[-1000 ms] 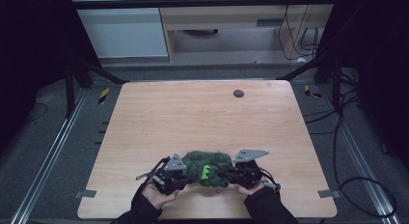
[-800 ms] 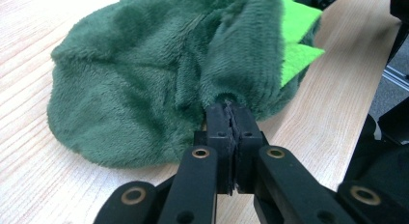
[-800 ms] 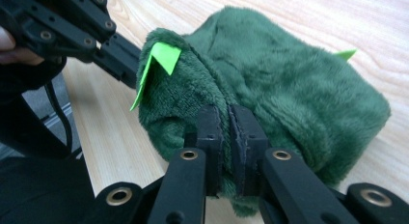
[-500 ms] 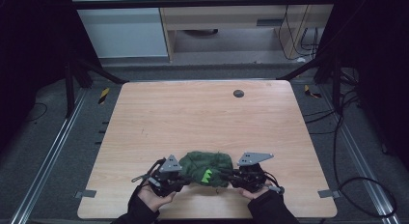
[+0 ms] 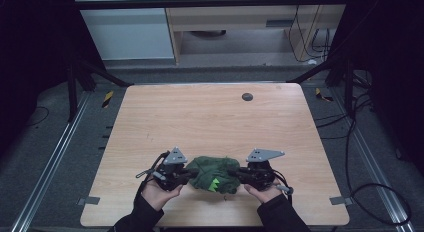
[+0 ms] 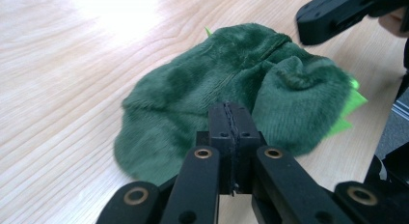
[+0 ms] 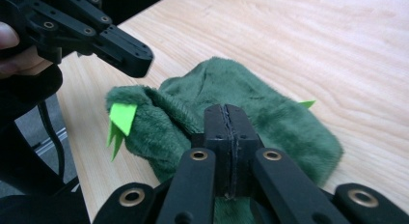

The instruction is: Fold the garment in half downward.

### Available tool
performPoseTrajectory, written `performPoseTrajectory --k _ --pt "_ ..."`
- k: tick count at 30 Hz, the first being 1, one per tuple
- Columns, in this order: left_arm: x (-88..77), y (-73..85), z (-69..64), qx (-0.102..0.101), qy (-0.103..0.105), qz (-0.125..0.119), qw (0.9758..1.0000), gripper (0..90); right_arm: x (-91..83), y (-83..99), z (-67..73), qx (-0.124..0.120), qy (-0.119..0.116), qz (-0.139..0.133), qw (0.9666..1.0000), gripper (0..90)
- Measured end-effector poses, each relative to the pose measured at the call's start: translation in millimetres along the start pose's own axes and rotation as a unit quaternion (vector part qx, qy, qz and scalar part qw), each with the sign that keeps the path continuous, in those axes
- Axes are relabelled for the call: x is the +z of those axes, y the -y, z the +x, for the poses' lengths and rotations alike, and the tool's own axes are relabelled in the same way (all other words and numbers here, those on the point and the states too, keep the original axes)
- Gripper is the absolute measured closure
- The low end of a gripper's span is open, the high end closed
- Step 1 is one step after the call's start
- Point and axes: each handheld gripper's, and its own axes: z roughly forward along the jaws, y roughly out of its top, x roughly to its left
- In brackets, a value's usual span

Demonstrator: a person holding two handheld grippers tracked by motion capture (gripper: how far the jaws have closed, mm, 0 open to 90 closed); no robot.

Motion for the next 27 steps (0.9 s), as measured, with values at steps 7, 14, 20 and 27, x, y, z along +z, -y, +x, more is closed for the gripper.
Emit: performPoseTrajectory --k 7,14,20,27 --pt "11.3 10.9 -8.6 0.009 0.016 0.022 0.9996 89.5 7.8 7.2 1.8 -0.002 -0.006 0.023 0.9997 89.7" --pt "17.6 22.5 -14.0 0.014 0.023 0.040 0.9989 89.5 8.6 19.0 2.0 -0.004 -0.003 0.041 0.9992 89.7" --pt "24.6 25.5 -17.0 0.022 0.025 0.049 0.9982 89.5 10.4 24.6 4.1 -0.015 -0.002 0.050 0.9987 89.3" --pt "14.1 22.7 -9.9 0.011 0.014 0.025 0.9995 88.2 6.1 22.7 3.2 -0.016 -0.003 0.037 0.9992 87.4"
